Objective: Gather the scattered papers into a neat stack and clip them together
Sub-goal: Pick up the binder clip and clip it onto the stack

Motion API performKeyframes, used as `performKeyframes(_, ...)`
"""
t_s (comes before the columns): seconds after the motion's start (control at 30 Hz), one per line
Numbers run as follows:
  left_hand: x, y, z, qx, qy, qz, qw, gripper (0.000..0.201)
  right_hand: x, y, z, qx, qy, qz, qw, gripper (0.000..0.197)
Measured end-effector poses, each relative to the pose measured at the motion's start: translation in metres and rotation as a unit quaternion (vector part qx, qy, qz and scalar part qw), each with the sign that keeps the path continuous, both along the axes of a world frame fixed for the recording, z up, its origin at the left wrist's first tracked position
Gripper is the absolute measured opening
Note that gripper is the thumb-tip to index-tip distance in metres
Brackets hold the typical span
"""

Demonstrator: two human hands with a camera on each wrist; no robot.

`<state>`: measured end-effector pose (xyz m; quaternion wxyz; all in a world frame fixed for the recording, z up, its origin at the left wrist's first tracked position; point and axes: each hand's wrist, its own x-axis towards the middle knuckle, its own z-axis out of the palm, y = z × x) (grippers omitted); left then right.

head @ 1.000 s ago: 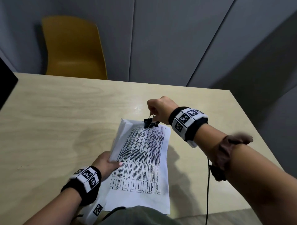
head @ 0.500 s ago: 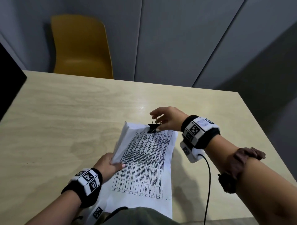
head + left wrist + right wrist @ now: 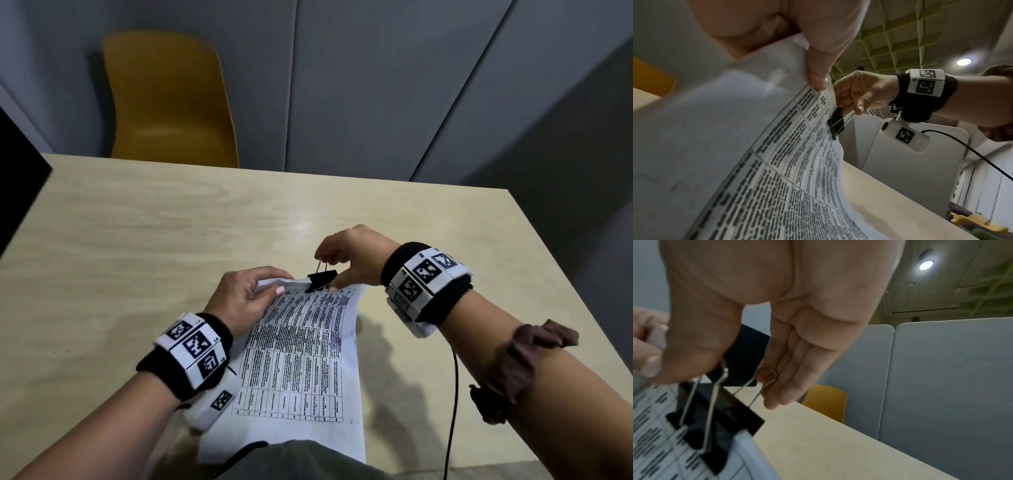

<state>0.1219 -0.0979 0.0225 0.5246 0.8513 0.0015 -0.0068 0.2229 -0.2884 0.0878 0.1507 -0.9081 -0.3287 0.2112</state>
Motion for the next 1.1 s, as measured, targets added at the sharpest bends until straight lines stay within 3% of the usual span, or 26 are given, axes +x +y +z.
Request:
performKeyframes(0.23, 0.002, -0.001, 0.003, -0.006, -0.048, 0.018, 0.999, 0.040, -0.002, 0.003, 0.003, 0.124, 0.036, -0.053, 0.990, 0.034)
performKeyframes(0.37, 0.003, -0.002, 0.003, -0.004, -0.106, 0.029, 0.994, 0.030, -0.003, 0.006, 0.003, 0.110, 0.032, -0.043, 0.992, 0.033)
performKeyframes(0.57, 0.005, -0.003, 0.003, -0.060, -0.085, 0.071, 0.992, 0.029, -0.002, 0.008, 0.005, 0.105, 0.021, -0.044, 0.993, 0.032)
performKeyframes(0.73, 0.000, -0.007, 0.005, -0.113, -0.052, 0.098, 0.987, 0.022, -0.011, 0.008, -0.002, 0.105, 0.045, -0.039, 0.993, 0.049)
performKeyframes(0.87, 0.004, -0.002, 0.004, -0.131, -0.037, 0.076, 0.988, 0.024, -0.024, 0.012, -0.019, 0.046, -0.013, -0.005, 0.999, 0.074)
performKeyframes(0.97, 0.003, -0.004, 0.007, -0.124, -0.036, 0.057, 0.990, 0.026, -0.023, 0.011, -0.025, 0.079, 0.065, -0.053, 0.993, 0.083)
performKeyframes(1.1, 0.002, -0.008, 0.013, -0.141, -0.059, 0.047, 0.987, 0.027, -0.016, 0.006, -0.030, 0.149, 0.171, -0.114, 0.967, 0.067)
